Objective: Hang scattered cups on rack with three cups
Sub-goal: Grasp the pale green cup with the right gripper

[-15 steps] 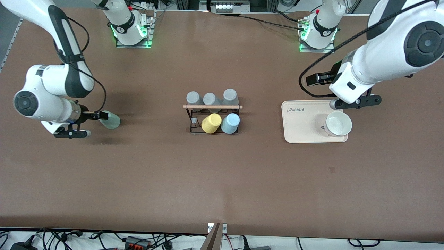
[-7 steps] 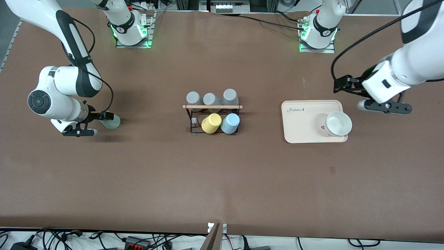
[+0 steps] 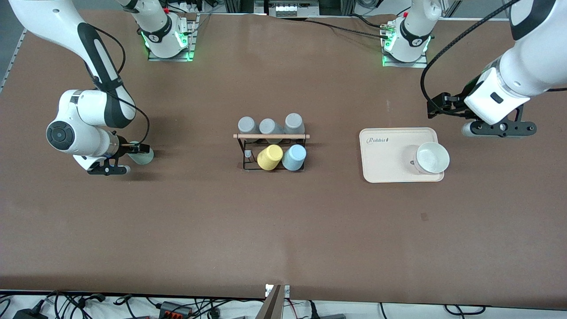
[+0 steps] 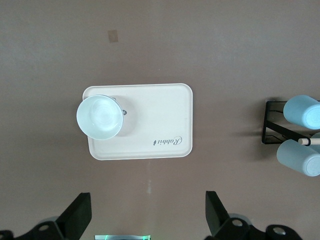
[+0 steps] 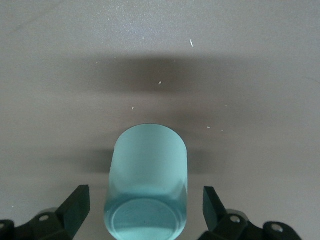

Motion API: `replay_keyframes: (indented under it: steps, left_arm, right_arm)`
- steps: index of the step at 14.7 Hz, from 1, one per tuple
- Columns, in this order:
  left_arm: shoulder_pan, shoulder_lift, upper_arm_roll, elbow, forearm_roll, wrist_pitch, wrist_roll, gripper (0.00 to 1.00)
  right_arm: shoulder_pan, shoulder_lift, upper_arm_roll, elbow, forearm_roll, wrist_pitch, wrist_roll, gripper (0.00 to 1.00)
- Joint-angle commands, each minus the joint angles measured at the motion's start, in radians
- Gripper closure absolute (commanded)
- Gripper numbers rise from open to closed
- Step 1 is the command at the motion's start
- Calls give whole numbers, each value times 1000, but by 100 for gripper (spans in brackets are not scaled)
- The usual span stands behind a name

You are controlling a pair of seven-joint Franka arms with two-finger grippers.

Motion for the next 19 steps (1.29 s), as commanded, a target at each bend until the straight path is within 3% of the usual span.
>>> replay_keyframes:
  steps: [1, 2, 5, 9, 12, 14, 19]
  left_arm:
    - [-3, -19, 1, -13, 20, 18, -13, 0]
    - [-3, -21, -2, -27, 20, 27, -13, 0]
    - [7, -41, -1, -64, -15, 75, -6, 0]
    - [7, -39, -2, -56, -18, 73, -7, 0]
    - [7, -35, -1, -49, -18, 72, -6, 0]
    - [7, -33, -1, -38, -17, 70, -9, 0]
    - [7, -35, 2, -35, -27, 73, -7, 0]
  right_arm:
    - [-3, -5, 4, -7, -3, 10, 15, 31]
    - [-3, -5, 4, -7, -3, 4, 15, 48]
    - [-6, -5, 4, -4, -4, 1, 10, 75]
    - [10, -30, 20, 73, 3, -100, -19, 78]
    - [27, -22, 89, 328, 16, -371, 43, 78]
    - [79, -1, 101, 482, 31, -496, 125, 79]
    - [225, 28, 101, 637, 40, -498, 176, 79]
